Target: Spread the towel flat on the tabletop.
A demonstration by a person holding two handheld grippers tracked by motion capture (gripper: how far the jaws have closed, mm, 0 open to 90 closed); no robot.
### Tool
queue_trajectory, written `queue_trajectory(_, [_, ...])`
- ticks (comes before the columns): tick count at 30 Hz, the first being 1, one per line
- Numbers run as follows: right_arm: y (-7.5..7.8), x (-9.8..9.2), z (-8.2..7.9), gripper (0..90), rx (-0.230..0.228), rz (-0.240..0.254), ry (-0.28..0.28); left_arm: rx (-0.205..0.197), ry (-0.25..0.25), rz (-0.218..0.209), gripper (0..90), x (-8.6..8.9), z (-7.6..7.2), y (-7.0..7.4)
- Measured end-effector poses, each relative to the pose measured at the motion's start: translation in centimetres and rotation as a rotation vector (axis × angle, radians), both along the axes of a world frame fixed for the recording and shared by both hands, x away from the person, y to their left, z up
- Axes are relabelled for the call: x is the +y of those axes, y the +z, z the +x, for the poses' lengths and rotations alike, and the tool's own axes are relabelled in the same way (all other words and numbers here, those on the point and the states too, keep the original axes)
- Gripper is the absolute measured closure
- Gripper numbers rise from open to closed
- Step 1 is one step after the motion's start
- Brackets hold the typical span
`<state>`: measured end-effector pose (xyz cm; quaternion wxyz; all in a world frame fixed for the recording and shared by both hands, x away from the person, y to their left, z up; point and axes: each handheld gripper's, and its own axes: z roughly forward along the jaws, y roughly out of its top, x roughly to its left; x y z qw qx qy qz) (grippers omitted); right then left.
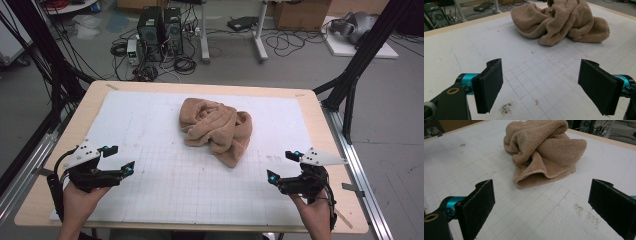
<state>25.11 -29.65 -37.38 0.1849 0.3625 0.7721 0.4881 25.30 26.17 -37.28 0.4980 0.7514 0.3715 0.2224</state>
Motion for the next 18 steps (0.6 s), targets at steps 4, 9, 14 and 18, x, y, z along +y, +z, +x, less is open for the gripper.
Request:
queue_trajectory(4, [0.0, -0.5, -0.3, 5.9, -0.007, 0.003, -0.008, 0.006, -0.001, 0.004, 20.4, -0.1, 0.2, 0.0])
queue_trajectory(9, [0.0, -0.9, -0.5, 5.9, -0.009, 0.009, -0.018, 0.013, -0.011, 0.013, 20.4, -0.3, 0.4, -0.1])
queue_trajectory(14, [0.4, -0.9, -0.2, 5.9, -0.002, 0.007, -0.016, 0.014, -0.015, 0.001, 20.4, -0.7, 0.4, -0.2])
queue_trajectory(18, [1.0, -0.5, 0.5, 5.9, -0.005, -0.003, -0.007, 0.008, -0.026, 0.002, 20.4, -1.1, 0.3, -0.1])
